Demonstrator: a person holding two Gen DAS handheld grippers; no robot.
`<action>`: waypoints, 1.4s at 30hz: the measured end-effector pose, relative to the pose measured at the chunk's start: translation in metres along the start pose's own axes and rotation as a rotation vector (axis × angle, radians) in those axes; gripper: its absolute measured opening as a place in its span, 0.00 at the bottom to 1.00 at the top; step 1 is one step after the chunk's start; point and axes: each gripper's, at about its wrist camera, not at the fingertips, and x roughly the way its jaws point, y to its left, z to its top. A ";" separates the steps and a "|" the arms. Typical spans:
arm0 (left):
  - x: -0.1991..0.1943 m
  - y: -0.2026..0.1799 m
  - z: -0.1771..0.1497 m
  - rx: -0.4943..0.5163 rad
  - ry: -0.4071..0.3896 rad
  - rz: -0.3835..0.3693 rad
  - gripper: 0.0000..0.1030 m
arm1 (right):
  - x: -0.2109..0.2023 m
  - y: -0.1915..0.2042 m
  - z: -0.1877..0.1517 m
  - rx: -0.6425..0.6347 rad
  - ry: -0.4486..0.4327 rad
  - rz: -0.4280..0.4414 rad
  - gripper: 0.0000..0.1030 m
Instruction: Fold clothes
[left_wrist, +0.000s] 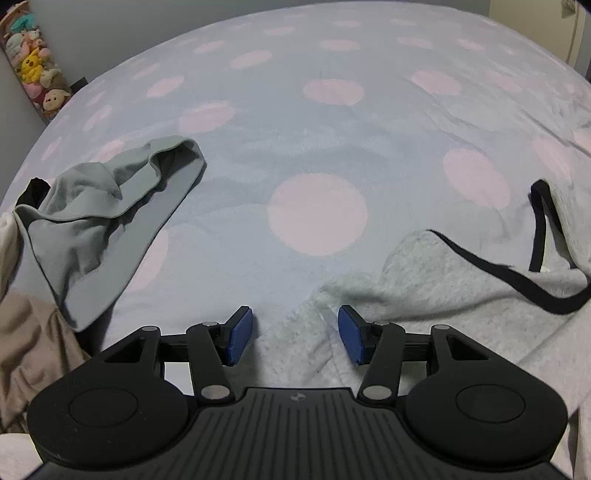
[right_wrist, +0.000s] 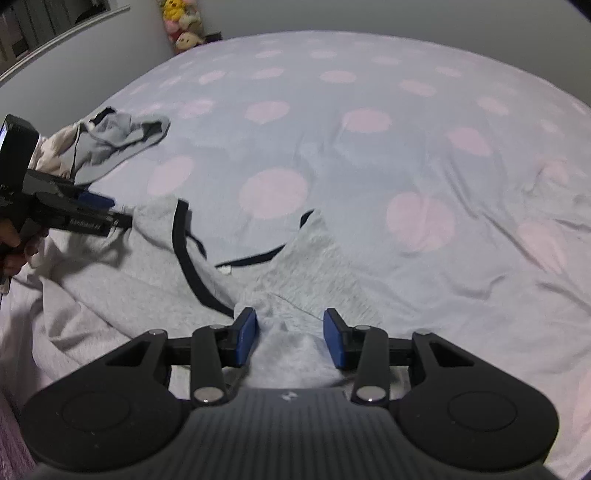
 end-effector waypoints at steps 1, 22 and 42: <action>-0.001 0.000 0.000 -0.014 -0.003 -0.008 0.39 | 0.001 0.002 -0.002 -0.010 0.008 0.006 0.43; -0.074 -0.001 -0.002 -0.161 -0.081 0.037 0.04 | -0.076 -0.003 -0.015 -0.074 -0.145 -0.260 0.04; -0.138 -0.055 -0.069 0.014 -0.015 -0.012 0.04 | -0.138 -0.014 -0.061 -0.028 -0.157 -0.213 0.06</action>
